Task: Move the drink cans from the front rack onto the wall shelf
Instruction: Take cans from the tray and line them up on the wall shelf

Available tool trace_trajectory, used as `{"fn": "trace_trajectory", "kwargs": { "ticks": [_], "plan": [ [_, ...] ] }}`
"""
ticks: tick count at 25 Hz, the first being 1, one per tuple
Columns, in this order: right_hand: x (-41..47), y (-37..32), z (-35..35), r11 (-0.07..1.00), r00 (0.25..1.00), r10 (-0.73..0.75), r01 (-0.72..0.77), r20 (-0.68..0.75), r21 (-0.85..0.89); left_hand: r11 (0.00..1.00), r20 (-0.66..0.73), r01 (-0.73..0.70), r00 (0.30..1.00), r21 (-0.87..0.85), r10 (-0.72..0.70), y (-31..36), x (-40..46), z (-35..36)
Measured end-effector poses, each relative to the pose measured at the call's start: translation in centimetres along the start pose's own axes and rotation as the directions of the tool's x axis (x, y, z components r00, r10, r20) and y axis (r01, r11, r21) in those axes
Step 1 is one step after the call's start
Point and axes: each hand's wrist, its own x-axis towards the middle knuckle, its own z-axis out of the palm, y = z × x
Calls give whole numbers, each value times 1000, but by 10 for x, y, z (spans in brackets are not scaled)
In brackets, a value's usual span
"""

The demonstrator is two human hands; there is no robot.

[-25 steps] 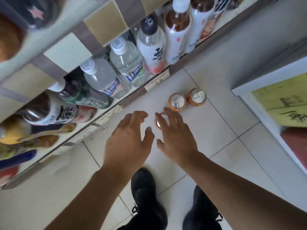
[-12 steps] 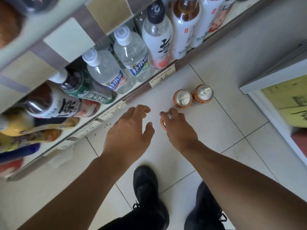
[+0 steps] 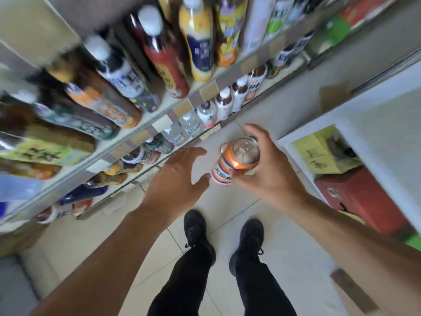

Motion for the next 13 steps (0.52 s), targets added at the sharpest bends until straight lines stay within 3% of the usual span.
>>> {"fn": "trace_trajectory", "kwargs": {
  "ticks": [5, 9, 13],
  "plan": [
    [-36, -161, -124, 990, 996, -86, 90, -39, 111, 971, 63, -122, 989, -204, 137, 98, -43, -121],
    [-63, -276, -188, 931, 974, -198, 223, -114, 288, 854, 70, -255, 945, -453, 320, 166, -78, -216],
    [-85, -377, -229, 867, 917, -354, 396, -186, 302, 770, -73, -353, 925, -532, 374, 221, -116, -300]
  ]
}}
